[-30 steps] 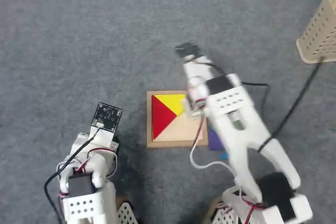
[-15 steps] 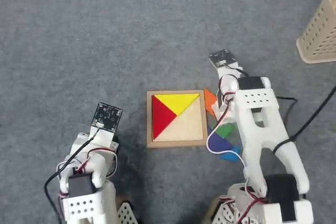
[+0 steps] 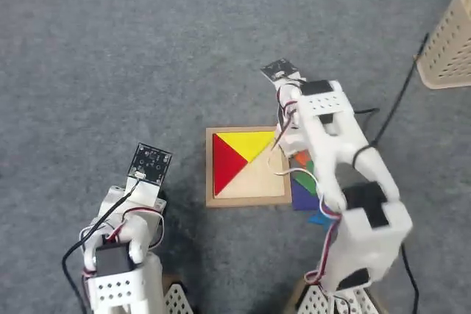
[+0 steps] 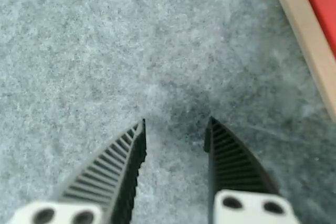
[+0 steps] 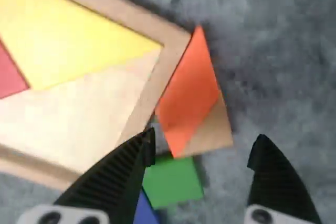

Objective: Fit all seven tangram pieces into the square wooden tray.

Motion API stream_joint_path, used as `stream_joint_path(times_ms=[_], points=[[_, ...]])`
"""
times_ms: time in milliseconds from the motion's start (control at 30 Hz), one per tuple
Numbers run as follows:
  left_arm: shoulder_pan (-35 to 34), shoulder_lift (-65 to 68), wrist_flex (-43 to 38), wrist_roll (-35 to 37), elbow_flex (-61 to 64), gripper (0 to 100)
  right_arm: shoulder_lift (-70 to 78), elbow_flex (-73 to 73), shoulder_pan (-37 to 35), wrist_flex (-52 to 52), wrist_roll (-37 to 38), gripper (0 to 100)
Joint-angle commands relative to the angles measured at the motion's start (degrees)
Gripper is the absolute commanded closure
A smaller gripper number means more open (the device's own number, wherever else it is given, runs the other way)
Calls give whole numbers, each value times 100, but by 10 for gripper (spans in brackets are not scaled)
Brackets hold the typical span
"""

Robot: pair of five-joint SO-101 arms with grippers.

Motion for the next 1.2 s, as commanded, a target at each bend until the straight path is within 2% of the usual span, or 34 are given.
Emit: stream_joint_path(times_ms=[0,400,700,933,1167], points=[[0,-62,18,35,-40,824,268,-580,92,-110,-264,709],[0,-62,18,35,-40,824,998,-1002,1393,-101,-325,746],[0,-62,18,35,-40,824,233,-1037,1253,171,-334,746],[0,-62,18,35,-40,824,-303,-1029,778,690,-334,746],[0,-62,18,35,-40,824,-277,-1029,804,400,-334,748]])
